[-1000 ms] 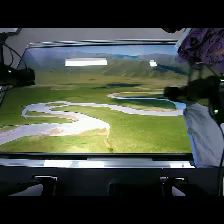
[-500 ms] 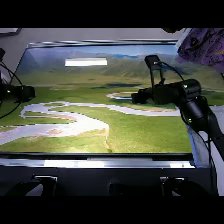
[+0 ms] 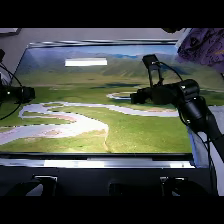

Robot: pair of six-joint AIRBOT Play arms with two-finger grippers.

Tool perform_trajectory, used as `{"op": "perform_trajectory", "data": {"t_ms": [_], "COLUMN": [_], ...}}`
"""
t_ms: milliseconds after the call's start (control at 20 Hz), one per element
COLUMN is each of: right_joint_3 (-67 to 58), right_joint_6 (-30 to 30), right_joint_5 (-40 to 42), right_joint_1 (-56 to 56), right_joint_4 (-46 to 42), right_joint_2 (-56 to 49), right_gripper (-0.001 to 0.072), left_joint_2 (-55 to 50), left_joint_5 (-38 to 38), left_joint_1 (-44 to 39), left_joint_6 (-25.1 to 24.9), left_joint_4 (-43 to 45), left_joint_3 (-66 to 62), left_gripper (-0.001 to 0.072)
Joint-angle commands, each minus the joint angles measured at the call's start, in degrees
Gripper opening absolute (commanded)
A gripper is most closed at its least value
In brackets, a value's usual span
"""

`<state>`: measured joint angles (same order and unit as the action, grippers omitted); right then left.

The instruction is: Fold the clothes and pants, and hang the long-sleeved shirts on hangers.

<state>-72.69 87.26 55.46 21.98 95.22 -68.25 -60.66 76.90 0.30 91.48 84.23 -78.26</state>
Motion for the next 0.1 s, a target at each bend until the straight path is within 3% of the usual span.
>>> {"op": "perform_trajectory", "data": {"t_ms": [0,50], "right_joint_3": [-0.04,-0.04], "right_joint_6": [0.0,0.0], "right_joint_5": [-0.09,-0.09], "right_joint_1": [0.04,0.04], "right_joint_4": [0.09,0.09], "right_joint_2": [0.04,0.04], "right_gripper": [0.0029,0.0029], "left_joint_2": [0.07,0.07], "left_joint_5": [-0.04,-0.04], "left_joint_1": [-0.02,-0.02], "left_joint_6": [-0.02,-0.02], "left_joint_4": [0.04,0.04], "left_joint_3": [0.02,0.02], "left_gripper": [0.0021,0.0021]}}
